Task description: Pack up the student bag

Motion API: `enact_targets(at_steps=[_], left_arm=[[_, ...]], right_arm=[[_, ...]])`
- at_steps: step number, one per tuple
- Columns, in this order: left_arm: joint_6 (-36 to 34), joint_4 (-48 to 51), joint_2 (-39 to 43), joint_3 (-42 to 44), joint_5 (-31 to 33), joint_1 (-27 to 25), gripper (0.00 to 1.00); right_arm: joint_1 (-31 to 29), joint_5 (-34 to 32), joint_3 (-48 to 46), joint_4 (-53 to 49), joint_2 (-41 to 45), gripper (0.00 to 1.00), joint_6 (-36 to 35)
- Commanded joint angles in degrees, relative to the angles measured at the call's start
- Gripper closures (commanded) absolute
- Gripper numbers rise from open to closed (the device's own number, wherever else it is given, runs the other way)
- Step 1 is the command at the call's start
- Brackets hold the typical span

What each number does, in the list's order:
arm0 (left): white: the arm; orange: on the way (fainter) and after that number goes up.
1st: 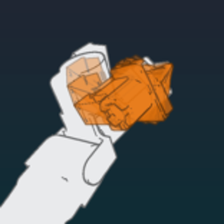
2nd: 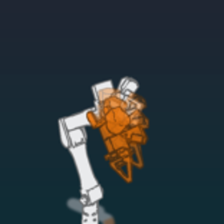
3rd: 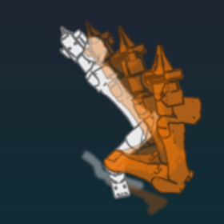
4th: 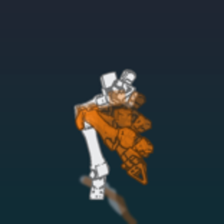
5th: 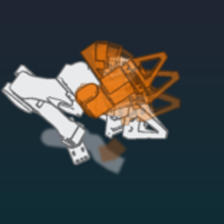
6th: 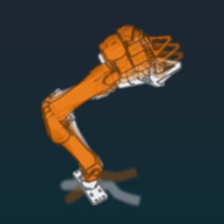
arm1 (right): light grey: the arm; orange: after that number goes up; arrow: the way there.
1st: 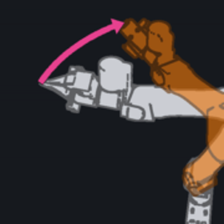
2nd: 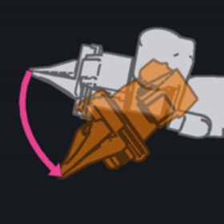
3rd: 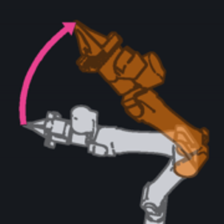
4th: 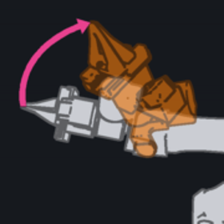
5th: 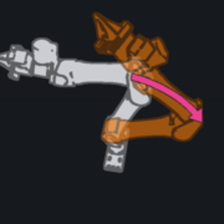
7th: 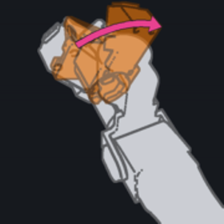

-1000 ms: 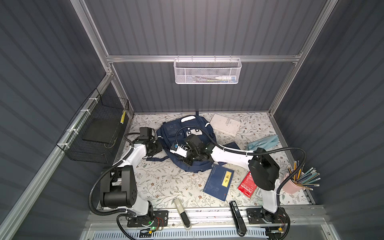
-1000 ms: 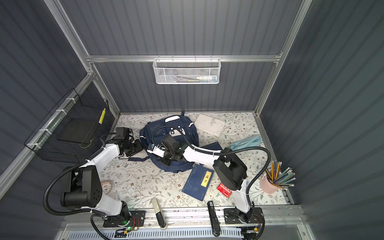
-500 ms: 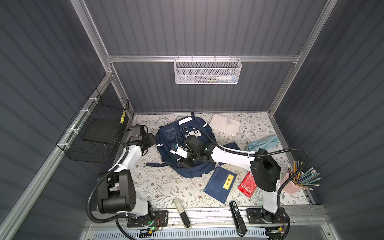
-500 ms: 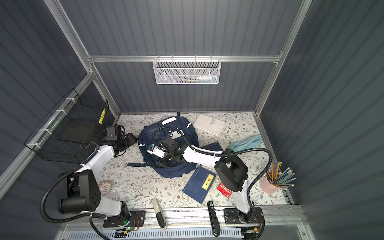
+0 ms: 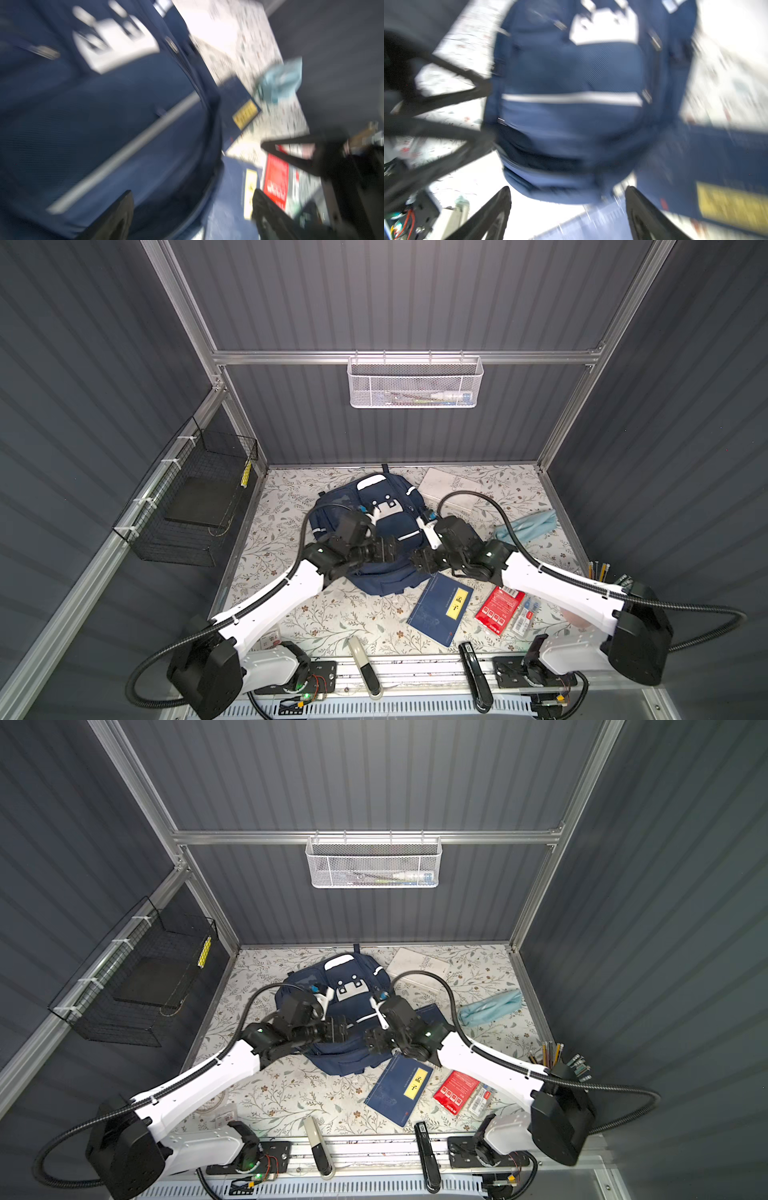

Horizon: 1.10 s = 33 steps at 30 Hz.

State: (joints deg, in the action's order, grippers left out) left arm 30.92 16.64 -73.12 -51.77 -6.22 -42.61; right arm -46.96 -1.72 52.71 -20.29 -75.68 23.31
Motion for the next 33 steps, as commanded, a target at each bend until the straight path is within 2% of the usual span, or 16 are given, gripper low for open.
enact_targets(at_steps=[1, 3, 6, 12, 17, 21, 23, 26, 27, 30, 33], left_arm=[[0.8, -0.8, -3.0, 0.4, -4.0, -5.8, 0.11], [-0.1, -0.7, -6.1, -0.6, -6.6, -8.6, 0.14], [-0.8, 2.1, -11.2, -2.1, -7.1, -12.3, 0.16], [3.2, -0.6, -15.6, 0.5, -6.1, -15.1, 0.16], [6.4, -2.8, -19.8, 0.8, -3.5, -15.3, 0.16], [8.4, -5.1, -22.5, 1.7, -2.4, -15.5, 0.15], [9.7, -7.9, -24.4, 2.7, -4.5, -15.4, 0.20], [13.6, -18.2, -26.7, 6.1, -10.2, -15.4, 0.35], [14.9, -21.4, -27.5, 7.1, -11.4, -15.4, 0.37], [17.4, -27.4, -29.0, 9.1, -14.2, -15.4, 0.37], [19.4, -33.4, -29.4, 10.7, -15.3, -15.4, 0.36]], right_arm=[[-0.2, -1.4, -5.6, -11.2, 4.0, 0.13, 12.0], [-0.1, 0.1, -8.9, -14.4, 7.5, 0.13, 16.7], [-0.1, 3.2, -13.9, -16.3, 12.0, 0.13, 23.3], [0.0, 4.9, -19.8, -17.7, 17.5, 0.13, 30.0], [1.3, 10.5, -24.6, -6.2, 15.9, 0.13, 32.7], [1.5, 8.1, -26.0, -3.3, 13.5, 0.13, 35.1], [2.8, 8.6, -28.5, 0.8, 13.7, 0.14, 36.1], [6.9, 12.3, -35.0, 11.7, 14.7, 0.16, 38.3], [7.9, 13.1, -36.7, 15.2, 15.2, 0.18, 38.3], [8.4, 12.0, -35.7, 14.7, 15.2, 0.21, 35.9], [8.7, 14.0, -36.5, 18.0, 14.3, 0.25, 35.3]])
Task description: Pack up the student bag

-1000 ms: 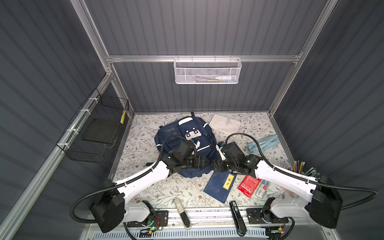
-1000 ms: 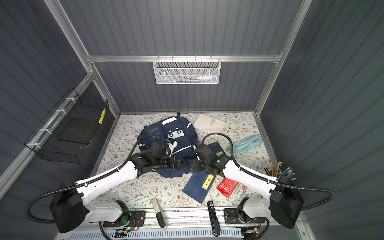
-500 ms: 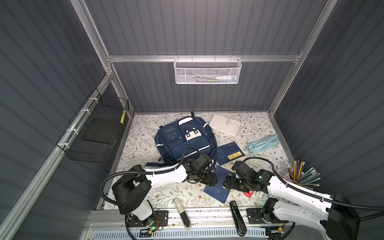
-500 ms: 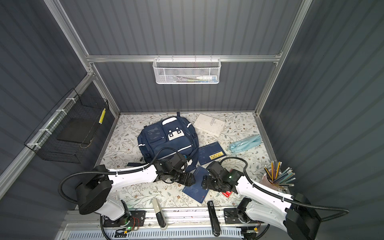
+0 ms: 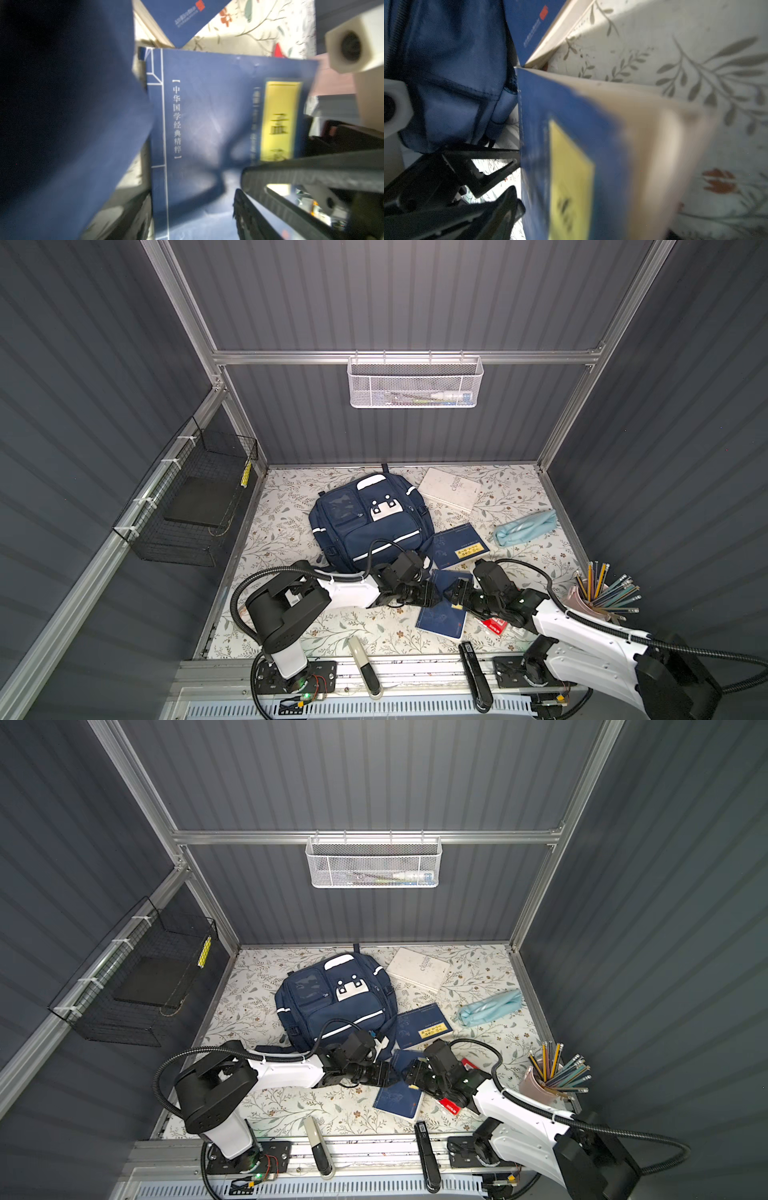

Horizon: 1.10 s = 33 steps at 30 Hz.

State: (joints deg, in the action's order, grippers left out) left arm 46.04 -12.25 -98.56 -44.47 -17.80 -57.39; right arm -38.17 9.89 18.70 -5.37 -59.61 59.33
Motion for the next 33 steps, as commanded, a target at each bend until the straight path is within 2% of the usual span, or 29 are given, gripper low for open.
enact_targets(at_steps=[1, 4, 8, 14, 17, 21, 23, 27, 33], left_arm=[[4.8, -6.1, -3.9, 3.8, -3.9, -0.6, 0.36], [4.8, -5.9, -3.6, 3.1, -3.2, -0.6, 0.41], [1.7, 5.2, -1.0, -0.1, 4.4, -0.6, 0.44], [-1.9, 14.9, 2.9, -4.2, 10.8, -0.5, 0.45], [-2.8, 16.2, 2.4, -5.6, 10.8, -0.5, 0.44], [-2.8, 16.1, 2.8, -6.1, 10.4, -0.5, 0.44], [-3.5, 17.7, 4.1, -7.4, 10.9, -0.5, 0.44], [-5.8, 22.7, 7.9, -11.5, 11.8, -0.5, 0.43], [-13.7, 34.0, 13.9, -20.9, 16.2, 2.2, 0.34]], right_arm=[[0.0, 2.9, -2.9, 3.8, -2.0, 0.27, -0.8], [0.7, 3.7, -3.1, 3.6, -2.9, 0.29, -1.7], [1.7, 4.1, -3.9, 2.6, -0.9, 0.38, -2.2], [2.0, 4.4, -1.4, -0.6, 0.4, 0.51, -4.5], [2.0, 4.8, -0.7, -0.4, 0.3, 0.76, -5.0], [2.2, 4.8, 0.5, -0.8, 0.8, 0.89, -6.0], [2.2, 4.2, 1.1, -1.5, 3.1, 0.99, -6.5], [2.4, 1.1, 3.4, -6.6, 9.6, 1.00, -8.6], [3.5, -3.5, 9.3, -15.8, 17.5, 1.00, -12.3]])
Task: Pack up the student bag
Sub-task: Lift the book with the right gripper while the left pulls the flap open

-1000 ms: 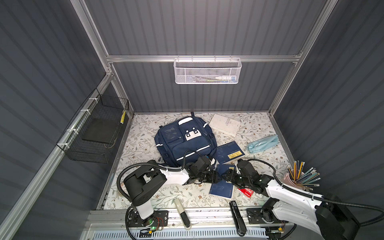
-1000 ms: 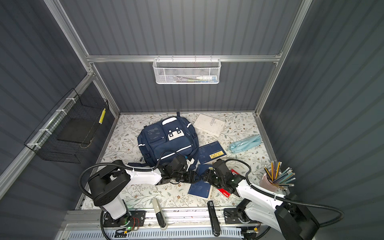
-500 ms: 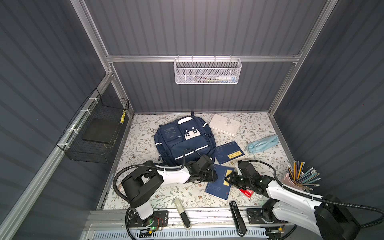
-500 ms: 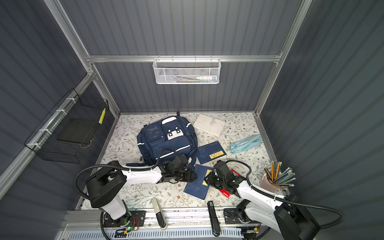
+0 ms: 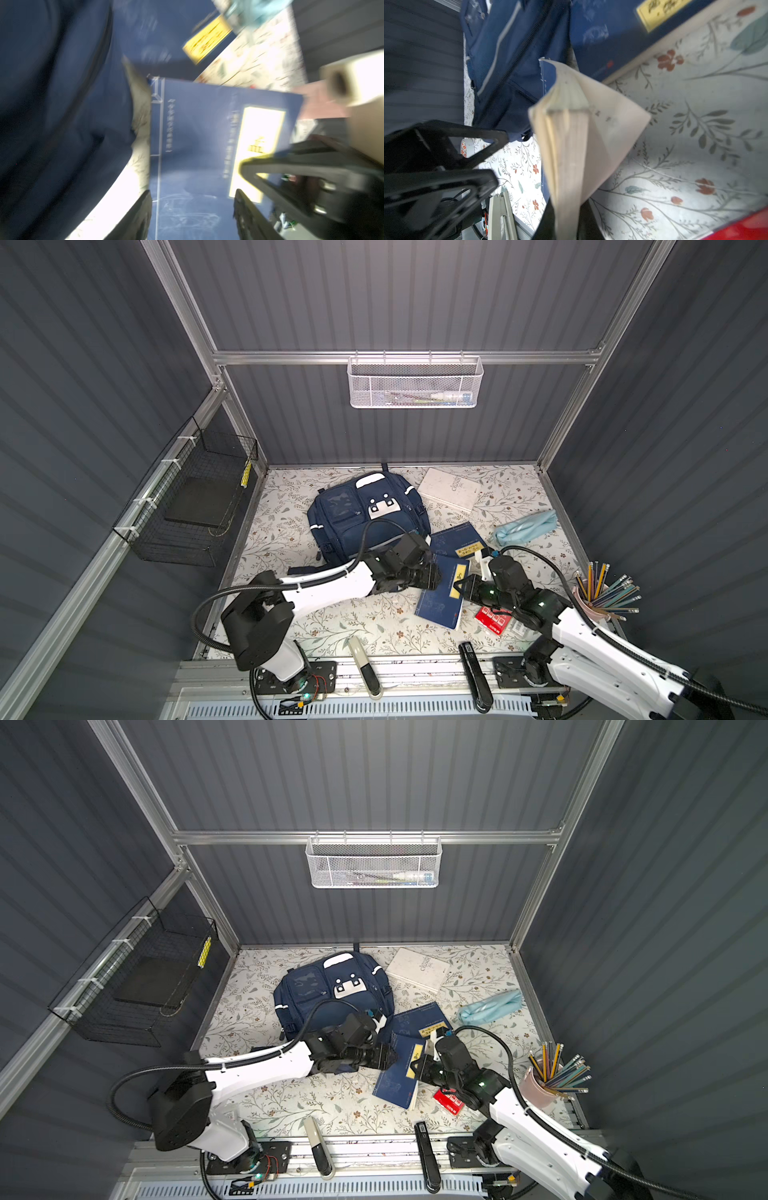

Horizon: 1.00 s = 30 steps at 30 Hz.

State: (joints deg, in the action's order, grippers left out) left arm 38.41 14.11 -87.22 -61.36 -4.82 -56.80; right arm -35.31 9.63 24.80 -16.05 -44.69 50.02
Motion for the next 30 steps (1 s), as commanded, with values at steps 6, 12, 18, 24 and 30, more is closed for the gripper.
enact_targets(at_steps=[6, 12, 18, 24, 30], left_arm=[[-20.4, 18.2, -0.5, -8.5, 16.6, 8.3, 0.31], [-28.5, 18.5, -12.3, -12.2, 24.3, 8.7, 0.25], [-32.4, 18.7, -21.8, -16.9, 28.5, 8.7, 0.08], [-31.9, 17.6, -24.5, -17.8, 30.6, 8.7, 0.96], [-28.8, 22.4, -16.5, -24.7, 23.5, 11.7, 1.00]], right_arm=[[3.7, -6.6, 7.5, -10.7, 6.2, 1.00, -6.8], [6.8, -5.8, 9.0, -11.4, 5.4, 1.00, -9.7], [7.5, -4.0, 7.9, -9.5, 4.6, 1.00, -9.6], [7.7, -1.3, 5.6, -4.8, 4.1, 1.00, -9.1], [7.7, 4.0, 7.2, 3.1, 1.2, 1.00, -7.5]])
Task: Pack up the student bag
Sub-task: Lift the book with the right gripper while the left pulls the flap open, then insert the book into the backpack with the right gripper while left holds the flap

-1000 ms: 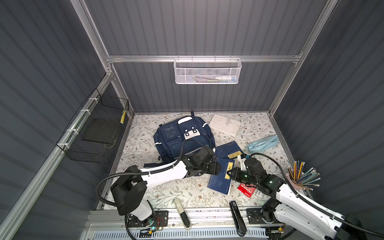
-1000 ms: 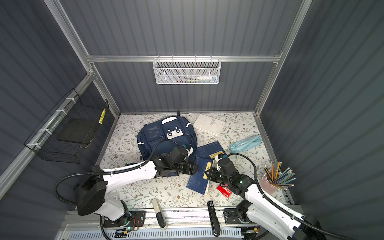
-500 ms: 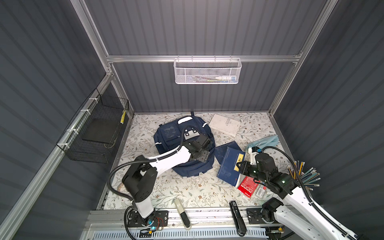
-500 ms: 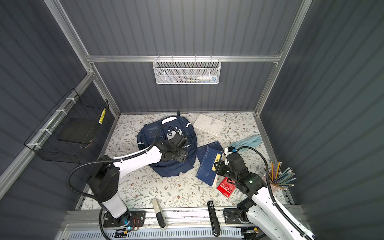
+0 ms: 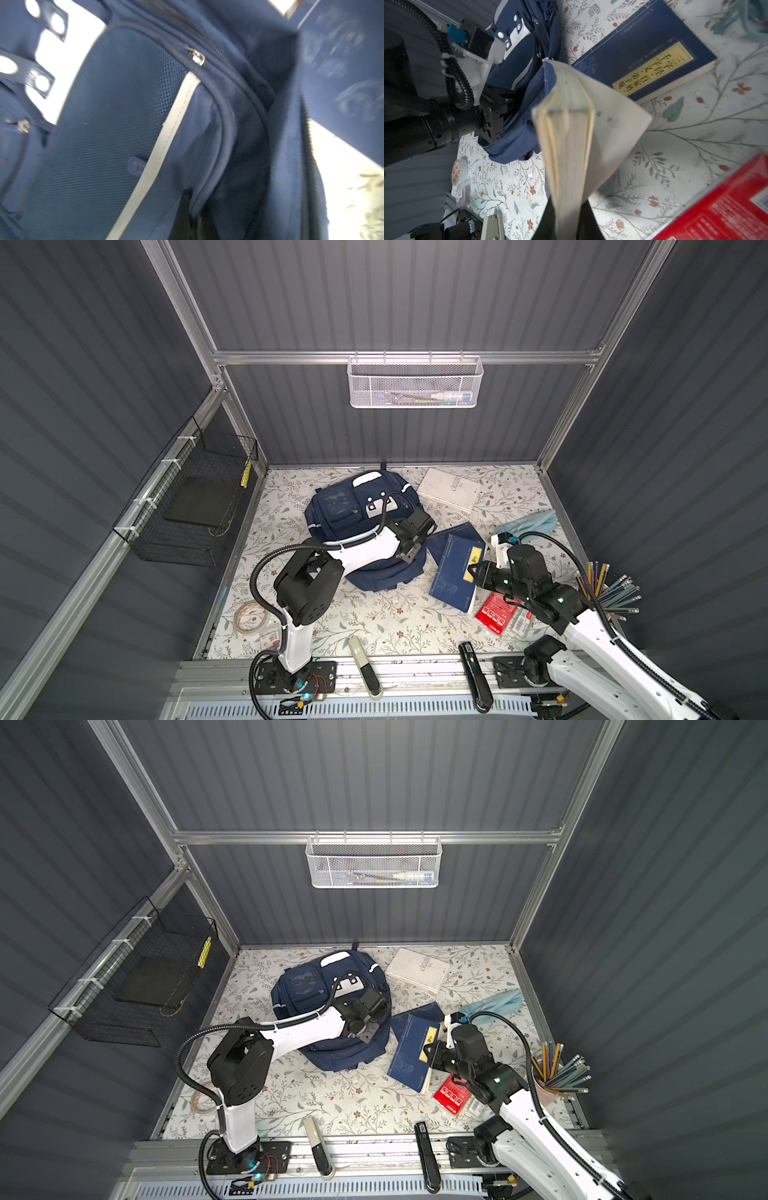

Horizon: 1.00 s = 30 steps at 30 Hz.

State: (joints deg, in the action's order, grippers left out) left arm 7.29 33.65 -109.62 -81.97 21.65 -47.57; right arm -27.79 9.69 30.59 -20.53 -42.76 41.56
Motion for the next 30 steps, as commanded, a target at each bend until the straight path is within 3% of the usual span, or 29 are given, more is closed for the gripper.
enact_targets(at_steps=[1, 10, 14, 19, 24, 27, 30], left_arm=[[2.9, 3.0, 7.9, -4.6, -4.7, 3.8, 1.00], [2.3, 7.8, 12.8, -11.6, -9.6, 8.0, 1.00], [4.0, 9.0, 13.9, -13.7, -13.8, 9.5, 1.00], [6.8, 9.1, 14.1, -17.6, -17.3, 12.6, 1.00], [7.9, 9.2, 12.8, -20.2, -21.4, 12.7, 1.00], [8.5, 8.3, 12.7, -19.8, -25.5, 12.7, 1.00], [9.3, 8.1, 13.9, -18.9, -25.7, 12.9, 1.00]], right_arm=[[0.1, 5.3, 2.2, 9.2, -1.9, 1.00, 1.5], [-0.1, 16.4, 7.8, 27.3, -16.7, 1.00, 8.4], [-0.4, 16.3, 10.9, 33.3, -25.7, 1.00, 12.9], [-1.9, 15.2, 18.7, 43.3, -43.7, 1.00, 16.1], [-5.4, 11.4, 30.6, 53.8, -62.3, 1.00, 22.0], [-8.3, 3.6, 39.4, 52.3, -70.6, 1.00, 21.0], [-10.5, -1.2, 46.8, 50.9, -77.5, 1.00, 21.4]])
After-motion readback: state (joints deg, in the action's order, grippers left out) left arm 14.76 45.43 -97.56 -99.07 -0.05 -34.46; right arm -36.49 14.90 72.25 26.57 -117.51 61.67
